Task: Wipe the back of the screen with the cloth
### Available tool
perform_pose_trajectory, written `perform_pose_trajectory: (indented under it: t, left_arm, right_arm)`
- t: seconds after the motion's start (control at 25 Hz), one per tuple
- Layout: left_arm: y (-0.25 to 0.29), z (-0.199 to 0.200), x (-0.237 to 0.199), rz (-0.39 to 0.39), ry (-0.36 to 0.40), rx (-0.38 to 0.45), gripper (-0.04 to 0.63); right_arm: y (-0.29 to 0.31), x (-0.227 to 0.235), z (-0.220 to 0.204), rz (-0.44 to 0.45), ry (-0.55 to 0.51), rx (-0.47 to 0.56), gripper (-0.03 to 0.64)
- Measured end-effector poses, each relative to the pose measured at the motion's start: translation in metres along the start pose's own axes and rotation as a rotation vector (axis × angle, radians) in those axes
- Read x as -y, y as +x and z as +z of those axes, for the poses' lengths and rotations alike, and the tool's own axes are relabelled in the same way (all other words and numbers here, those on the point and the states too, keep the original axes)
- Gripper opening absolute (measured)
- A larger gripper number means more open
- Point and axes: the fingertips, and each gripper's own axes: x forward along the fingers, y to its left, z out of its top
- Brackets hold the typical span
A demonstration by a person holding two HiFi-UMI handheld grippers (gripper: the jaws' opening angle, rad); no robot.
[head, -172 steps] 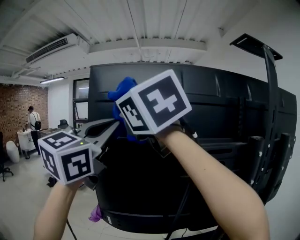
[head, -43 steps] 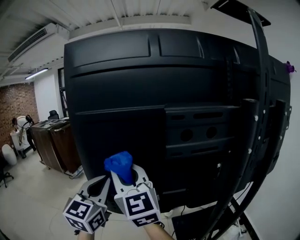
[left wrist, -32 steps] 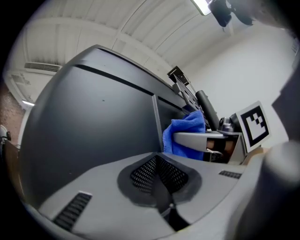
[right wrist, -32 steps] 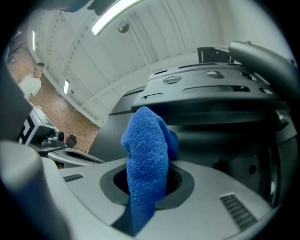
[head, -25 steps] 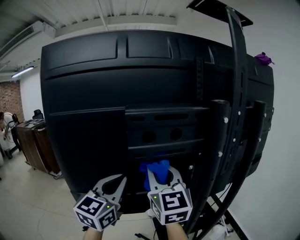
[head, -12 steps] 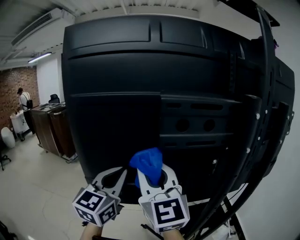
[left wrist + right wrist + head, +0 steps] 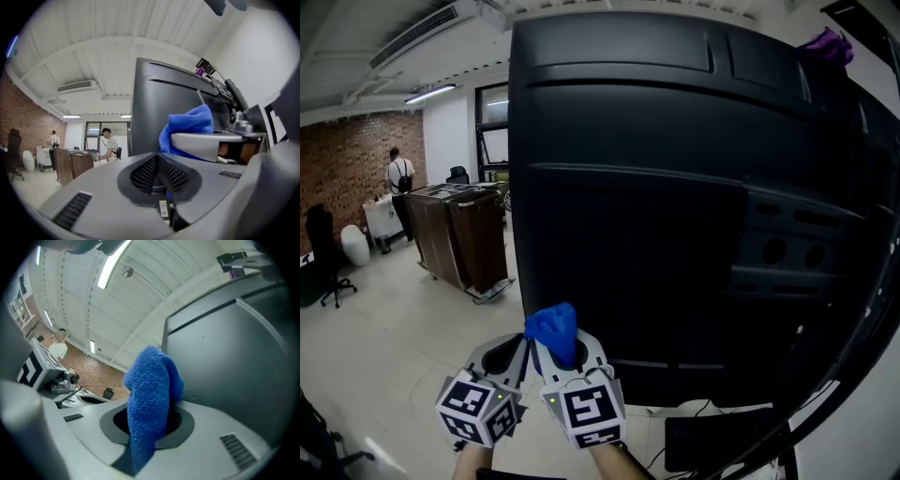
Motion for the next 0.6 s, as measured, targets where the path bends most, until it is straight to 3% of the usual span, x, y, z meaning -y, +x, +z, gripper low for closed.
perform_pose_trajectory:
  t: [0.28, 0.6]
  left_arm:
    - [-0.018, -0.021, -0.042, 0.074, -0.022, -0.041, 0.008]
    - [-0.007, -0.024, -0.012, 0.009, -0.015, -0.052, 0.008]
  right_arm:
    - [0.045, -0.036, -0.034, 0.061, 0.076, -0.052, 0.063]
    - [0.023, -0.015, -0.041, 0.001, 0.053, -0.07, 0.063]
